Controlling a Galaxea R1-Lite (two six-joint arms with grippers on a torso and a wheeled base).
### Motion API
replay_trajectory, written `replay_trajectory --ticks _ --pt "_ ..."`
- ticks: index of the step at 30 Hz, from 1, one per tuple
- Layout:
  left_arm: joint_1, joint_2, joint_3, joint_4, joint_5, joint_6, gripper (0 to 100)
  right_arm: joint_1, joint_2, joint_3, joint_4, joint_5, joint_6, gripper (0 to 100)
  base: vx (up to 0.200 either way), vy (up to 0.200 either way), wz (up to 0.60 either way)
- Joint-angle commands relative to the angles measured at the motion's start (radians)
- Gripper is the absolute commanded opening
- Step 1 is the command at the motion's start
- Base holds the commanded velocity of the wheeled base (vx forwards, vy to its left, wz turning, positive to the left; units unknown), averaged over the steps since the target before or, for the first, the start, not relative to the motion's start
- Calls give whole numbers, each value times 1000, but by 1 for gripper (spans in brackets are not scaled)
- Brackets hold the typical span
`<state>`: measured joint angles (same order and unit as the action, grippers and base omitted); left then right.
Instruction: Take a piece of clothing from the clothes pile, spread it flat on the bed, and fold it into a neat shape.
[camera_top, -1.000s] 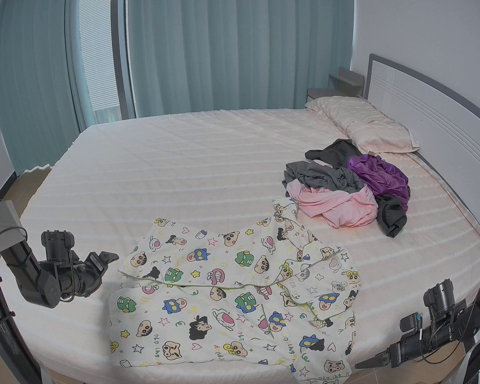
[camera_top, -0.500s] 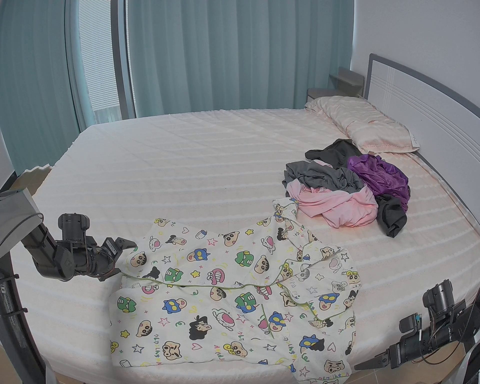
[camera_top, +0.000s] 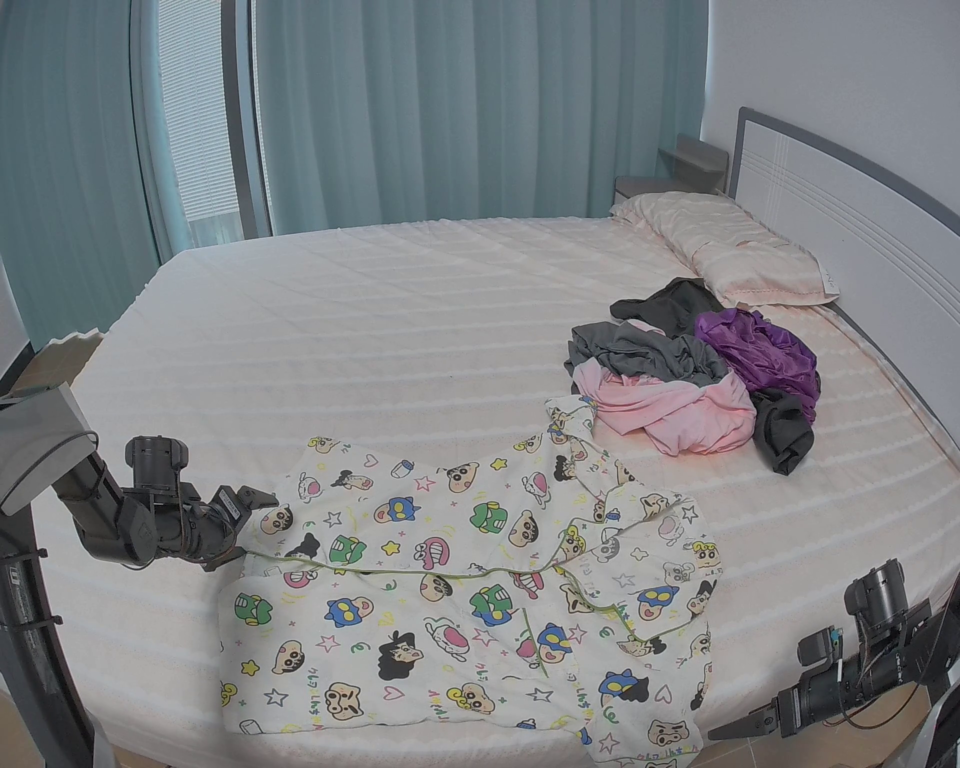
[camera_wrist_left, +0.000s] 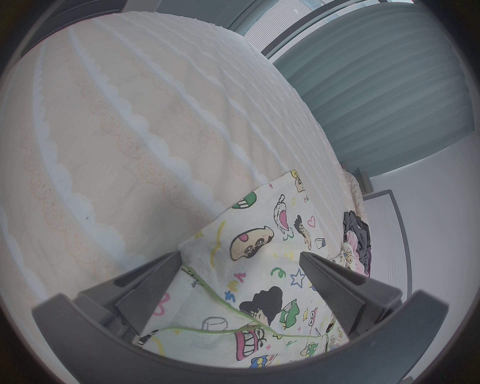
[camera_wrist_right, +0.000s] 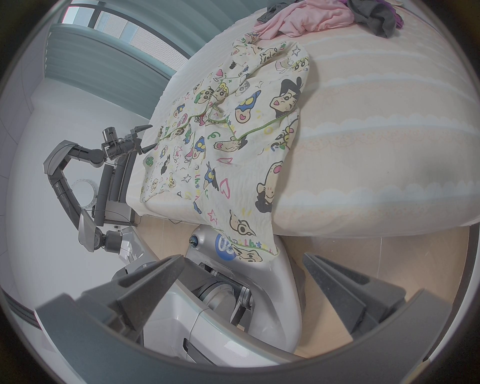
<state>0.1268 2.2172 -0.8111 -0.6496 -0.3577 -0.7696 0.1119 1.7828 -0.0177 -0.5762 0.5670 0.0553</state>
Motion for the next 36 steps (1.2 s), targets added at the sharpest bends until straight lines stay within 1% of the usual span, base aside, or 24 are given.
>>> replay_trajectory --ticks 1,7,13,15,16,24,28,36 --pt "2 -36 44 -5 0 1 100 0 1 16 -1 1 0 100 0 0 0" --pt "2 -48 69 -24 3 1 100 0 4 16 2 1 0 100 0 0 0" --pt "1 13 9 -25 82 0 100 8 -5 16 6 1 0 100 0 0 0" --pt "-1 21 3 -25 86 -2 100 8 -5 16 4 1 0 100 0 0 0" --pt "-1 30 -10 -25 88 -7 0 8 -3 16 4 1 0 100 0 0 0" --pt "2 22 9 -24 111 -7 0 8 -5 16 6 1 0 100 0 0 0" --pt "1 -1 61 -30 128 1 0 8 -5 16 6 1 0 100 0 0 0" --pt "-3 -80 167 -55 129 15 0 8 -5 16 6 1 0 100 0 0 0"
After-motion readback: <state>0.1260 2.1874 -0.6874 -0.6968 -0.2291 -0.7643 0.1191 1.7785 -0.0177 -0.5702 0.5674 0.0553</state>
